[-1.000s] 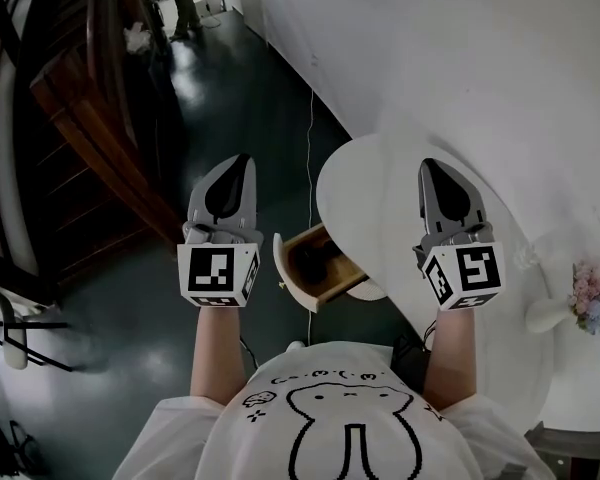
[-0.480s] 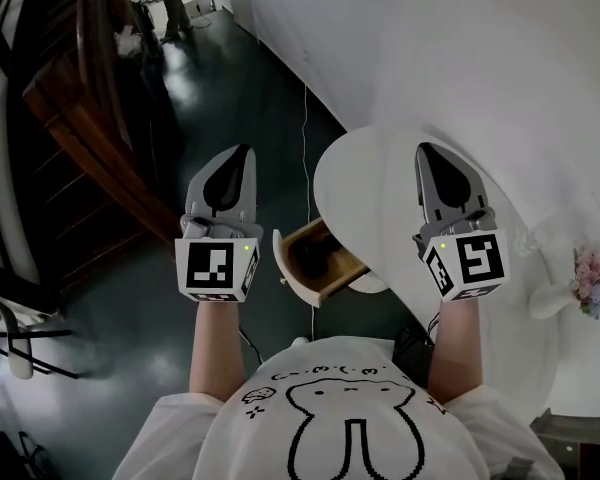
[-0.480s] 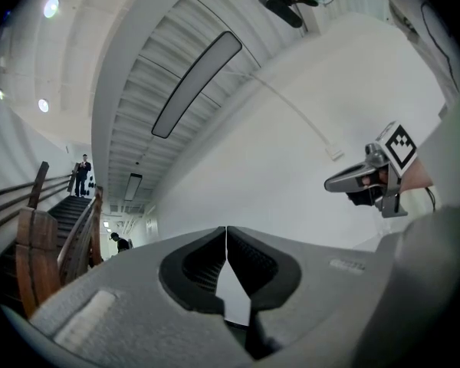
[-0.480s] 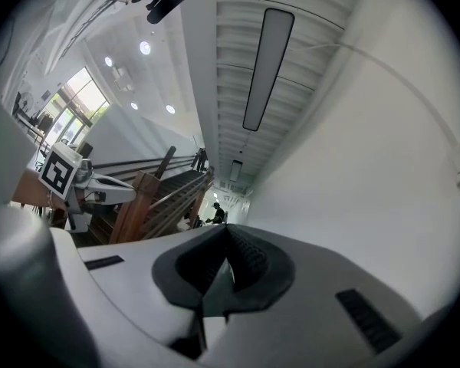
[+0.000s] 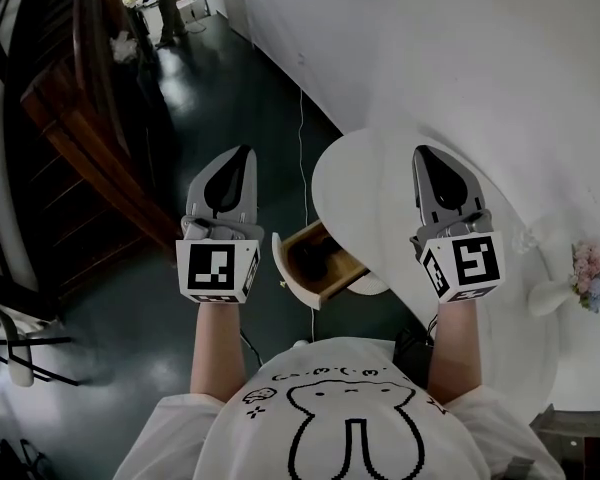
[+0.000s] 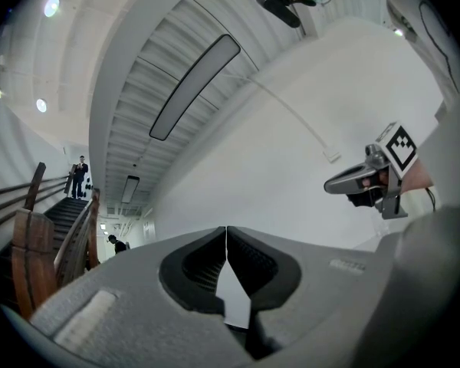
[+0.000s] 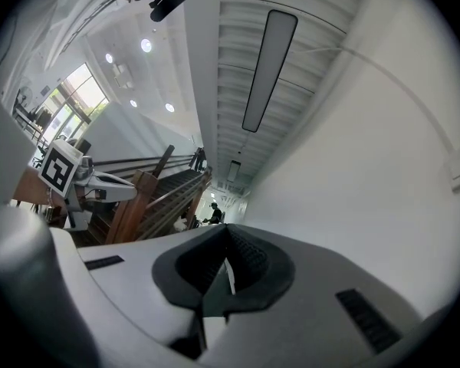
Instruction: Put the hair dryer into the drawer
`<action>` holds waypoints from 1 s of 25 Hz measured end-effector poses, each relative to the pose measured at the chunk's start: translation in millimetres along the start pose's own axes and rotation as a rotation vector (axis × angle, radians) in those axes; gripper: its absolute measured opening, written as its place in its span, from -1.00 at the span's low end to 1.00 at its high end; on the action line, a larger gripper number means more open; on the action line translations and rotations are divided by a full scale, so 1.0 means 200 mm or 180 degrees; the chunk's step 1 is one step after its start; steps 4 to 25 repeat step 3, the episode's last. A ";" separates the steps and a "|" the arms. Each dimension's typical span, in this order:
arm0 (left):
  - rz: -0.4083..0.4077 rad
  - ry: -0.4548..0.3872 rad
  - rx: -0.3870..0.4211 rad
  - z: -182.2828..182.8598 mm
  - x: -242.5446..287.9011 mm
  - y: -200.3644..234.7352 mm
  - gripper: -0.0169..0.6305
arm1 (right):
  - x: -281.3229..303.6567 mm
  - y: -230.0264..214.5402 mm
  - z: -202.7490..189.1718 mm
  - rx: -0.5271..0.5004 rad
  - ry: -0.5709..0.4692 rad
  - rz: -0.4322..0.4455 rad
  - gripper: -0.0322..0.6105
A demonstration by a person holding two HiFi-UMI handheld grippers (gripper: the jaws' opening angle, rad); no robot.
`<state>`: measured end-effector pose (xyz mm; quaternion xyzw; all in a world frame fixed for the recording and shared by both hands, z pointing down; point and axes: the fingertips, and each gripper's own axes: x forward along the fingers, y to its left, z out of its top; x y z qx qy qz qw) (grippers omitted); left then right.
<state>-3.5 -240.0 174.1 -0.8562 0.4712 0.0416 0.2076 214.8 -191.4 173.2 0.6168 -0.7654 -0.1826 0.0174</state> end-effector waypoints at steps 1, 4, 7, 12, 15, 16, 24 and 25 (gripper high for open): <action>0.0003 0.0002 0.0008 0.00 0.00 0.00 -0.90 | 0.00 0.00 0.00 0.0003 -0.0010 -0.0019 -0.90; 0.0017 0.0005 0.0028 0.01 -0.01 0.01 -0.90 | -0.01 0.00 0.01 0.0011 -0.0034 -0.0052 -0.90; 0.0017 0.0005 0.0028 0.01 -0.01 0.01 -0.90 | -0.01 0.00 0.01 0.0011 -0.0034 -0.0052 -0.90; 0.0017 0.0005 0.0028 0.01 -0.01 0.01 -0.90 | -0.01 0.00 0.01 0.0011 -0.0034 -0.0052 -0.90; 0.0017 0.0005 0.0028 0.01 -0.01 0.01 -0.90 | -0.01 0.00 0.01 0.0011 -0.0034 -0.0052 -0.90; 0.0017 0.0005 0.0028 0.01 -0.01 0.01 -0.90 | -0.01 0.00 0.01 0.0011 -0.0034 -0.0052 -0.90; 0.0017 0.0005 0.0028 0.01 -0.01 0.01 -0.90 | -0.01 0.00 0.01 0.0011 -0.0034 -0.0052 -0.90; 0.0017 0.0005 0.0028 0.01 -0.01 0.01 -0.90 | -0.01 0.00 0.01 0.0011 -0.0034 -0.0052 -0.90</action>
